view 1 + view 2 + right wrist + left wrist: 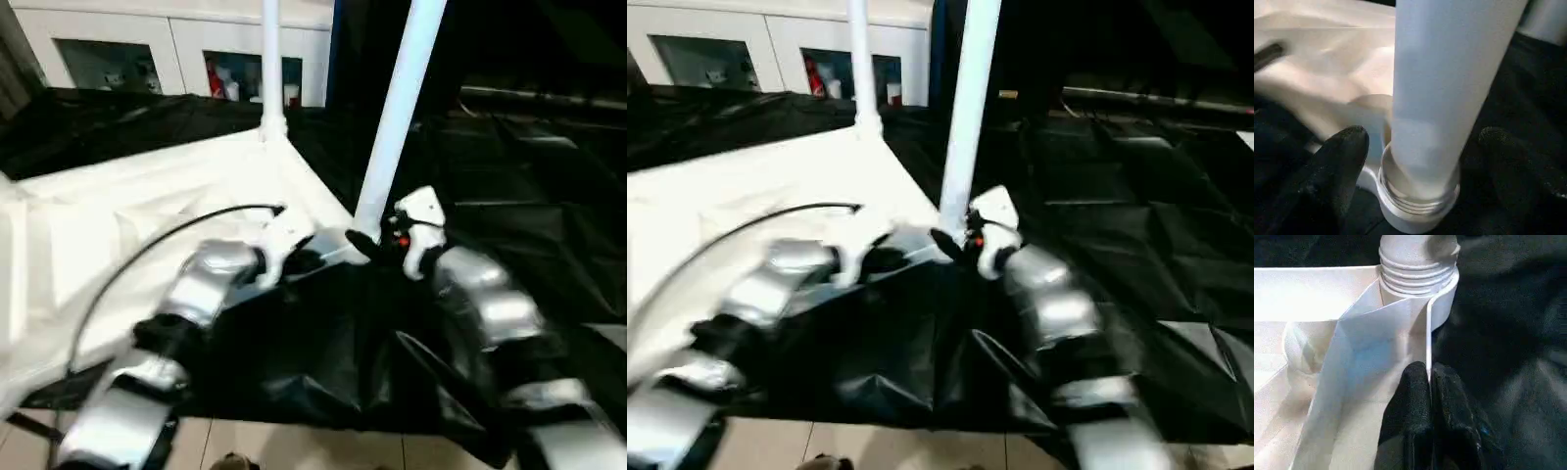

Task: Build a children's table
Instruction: Rotate leg to tighten

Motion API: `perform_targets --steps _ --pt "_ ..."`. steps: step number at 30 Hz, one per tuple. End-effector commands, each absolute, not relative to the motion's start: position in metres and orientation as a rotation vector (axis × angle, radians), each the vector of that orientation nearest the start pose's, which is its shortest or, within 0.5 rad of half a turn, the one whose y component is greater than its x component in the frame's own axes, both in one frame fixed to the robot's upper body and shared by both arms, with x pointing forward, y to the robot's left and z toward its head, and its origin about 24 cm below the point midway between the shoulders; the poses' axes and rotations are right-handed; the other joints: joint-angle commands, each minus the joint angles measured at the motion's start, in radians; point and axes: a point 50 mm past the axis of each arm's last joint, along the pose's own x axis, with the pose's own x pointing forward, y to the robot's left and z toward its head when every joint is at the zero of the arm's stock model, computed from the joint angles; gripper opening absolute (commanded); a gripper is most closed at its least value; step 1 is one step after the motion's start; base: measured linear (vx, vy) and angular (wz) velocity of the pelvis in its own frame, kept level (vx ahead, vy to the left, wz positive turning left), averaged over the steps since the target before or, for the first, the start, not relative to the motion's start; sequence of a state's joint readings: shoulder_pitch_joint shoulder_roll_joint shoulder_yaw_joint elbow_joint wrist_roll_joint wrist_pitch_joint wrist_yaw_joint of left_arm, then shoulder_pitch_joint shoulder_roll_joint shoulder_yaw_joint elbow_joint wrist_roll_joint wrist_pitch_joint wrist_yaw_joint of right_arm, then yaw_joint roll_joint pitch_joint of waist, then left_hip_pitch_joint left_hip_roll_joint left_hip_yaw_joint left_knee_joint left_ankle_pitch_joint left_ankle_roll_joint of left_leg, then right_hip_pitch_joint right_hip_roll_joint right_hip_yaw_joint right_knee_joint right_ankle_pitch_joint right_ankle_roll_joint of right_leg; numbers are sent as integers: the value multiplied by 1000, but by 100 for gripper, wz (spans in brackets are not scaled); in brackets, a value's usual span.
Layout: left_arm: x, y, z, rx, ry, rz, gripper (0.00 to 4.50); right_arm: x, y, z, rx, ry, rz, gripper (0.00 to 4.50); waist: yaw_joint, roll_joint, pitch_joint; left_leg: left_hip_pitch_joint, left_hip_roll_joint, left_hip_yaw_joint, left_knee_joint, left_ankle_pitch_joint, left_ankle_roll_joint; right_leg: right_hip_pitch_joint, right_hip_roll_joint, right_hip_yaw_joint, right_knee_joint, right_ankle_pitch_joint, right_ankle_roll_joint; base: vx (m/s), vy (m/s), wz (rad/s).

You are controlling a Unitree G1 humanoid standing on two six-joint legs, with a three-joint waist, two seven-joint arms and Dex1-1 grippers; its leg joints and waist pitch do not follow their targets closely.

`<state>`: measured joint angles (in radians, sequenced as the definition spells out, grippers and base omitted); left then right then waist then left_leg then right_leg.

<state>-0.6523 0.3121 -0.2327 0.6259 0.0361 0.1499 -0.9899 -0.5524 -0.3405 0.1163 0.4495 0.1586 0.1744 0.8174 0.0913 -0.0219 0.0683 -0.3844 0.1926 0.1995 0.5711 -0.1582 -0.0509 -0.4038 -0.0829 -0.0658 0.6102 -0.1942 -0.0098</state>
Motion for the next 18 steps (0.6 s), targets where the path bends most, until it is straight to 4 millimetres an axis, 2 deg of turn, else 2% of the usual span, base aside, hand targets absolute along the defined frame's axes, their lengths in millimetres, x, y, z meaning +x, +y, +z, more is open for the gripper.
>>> perform_targets --steps 1,3,5,9,11,14,15,18 --pt "330 124 65 354 357 -1206 0 327 -148 82 -194 224 986 395 7 -7 -65 20 44 -19 -56 -162 81 54 -67 48 -63 -77 -214 0 0 0" --pt "321 128 66 346 378 -1311 0 315 -154 83 -240 275 1120 395 8 -7 -64 20 43 -17 -55 -161 82 51 -65 46 -63 -79 -234 0 0 0" --pt "317 129 68 334 378 -1357 0 311 -156 82 -243 303 1165 395 12 -5 -63 20 47 -16 -55 -169 82 49 -65 46 -62 -92 -239 0 0 0" --pt "310 128 71 296 382 -1439 0 309 -156 76 -283 349 1200 395 18 -4 -61 27 49 -16 -59 -205 55 42 -69 48 -69 -167 -235 0 0 0" --pt "309 128 71 300 384 -1451 0 308 -156 73 -310 359 1201 395 21 -5 -61 27 48 -16 -60 -206 45 40 -68 49 -69 -170 -231 0 0 0" --pt "309 127 69 304 383 -1443 0 312 -152 72 -289 357 1166 395 22 -7 -63 25 46 -18 -60 -203 40 44 -70 49 -68 -171 -222 0 0 0" --pt "309 127 69 304 384 -1444 0 313 -152 71 -299 360 1165 369 23 -7 -64 25 46 -18 -59 -199 39 44 -69 49 -67 -163 -220 0 0 0" --pt "308 127 69 306 387 -1448 0 315 -152 68 -345 359 1145 346 21 -9 -65 24 45 -17 -58 -186 42 44 -69 48 -64 -139 -222 0 0 0"
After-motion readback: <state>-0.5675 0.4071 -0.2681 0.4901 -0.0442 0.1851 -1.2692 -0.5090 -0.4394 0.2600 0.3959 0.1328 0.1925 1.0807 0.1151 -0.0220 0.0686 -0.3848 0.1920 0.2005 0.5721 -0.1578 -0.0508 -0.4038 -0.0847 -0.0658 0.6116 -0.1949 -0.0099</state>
